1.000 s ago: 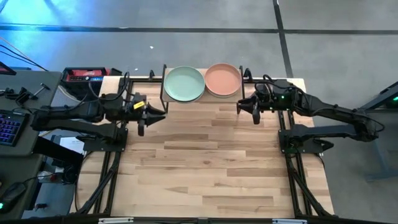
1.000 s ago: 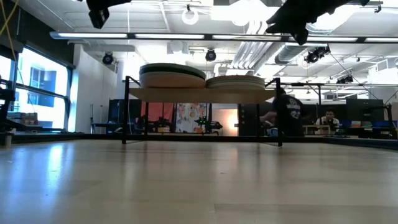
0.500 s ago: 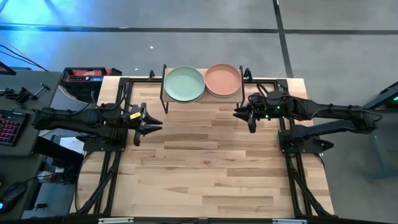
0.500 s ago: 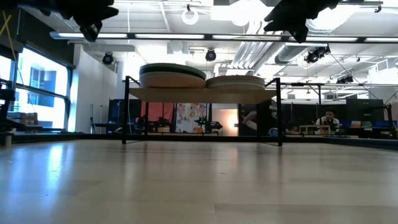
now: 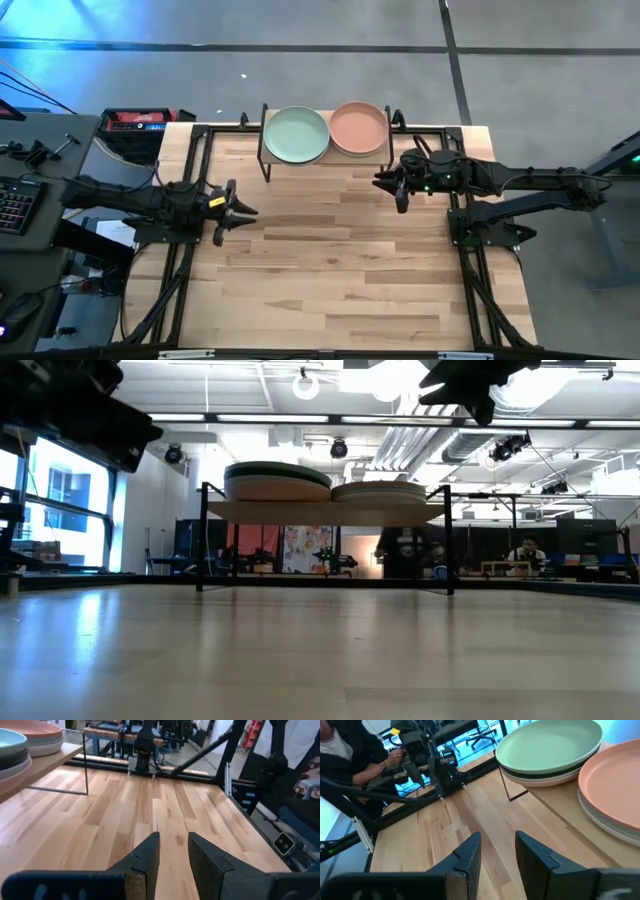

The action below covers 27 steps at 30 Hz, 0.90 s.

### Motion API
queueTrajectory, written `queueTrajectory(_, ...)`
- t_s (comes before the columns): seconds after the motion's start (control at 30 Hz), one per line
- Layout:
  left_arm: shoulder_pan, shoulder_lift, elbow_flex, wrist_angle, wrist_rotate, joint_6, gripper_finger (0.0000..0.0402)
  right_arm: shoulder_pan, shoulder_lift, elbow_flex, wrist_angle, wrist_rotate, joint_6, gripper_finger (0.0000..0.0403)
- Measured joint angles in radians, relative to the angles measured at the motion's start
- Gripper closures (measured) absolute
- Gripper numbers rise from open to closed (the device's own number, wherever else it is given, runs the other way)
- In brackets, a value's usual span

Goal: Place and stack plates onto a shelf
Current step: Return to Home Position

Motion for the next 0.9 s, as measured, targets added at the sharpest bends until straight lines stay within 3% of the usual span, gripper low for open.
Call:
queueTrajectory(0.33, -0.003, -0.110, -0.122, 0.044, -0.001, 0.027, 0.0312, 0.000, 0.000, 0.000, 0.013, 0.029, 0.004, 0.0302)
queueTrajectory(0.9, -0.003, -0.169, -0.194, 0.070, 0.005, 0.136, 0.0312, 0.000, 0.000, 0.000, 0.013, 0.029, -0.007, 0.0302)
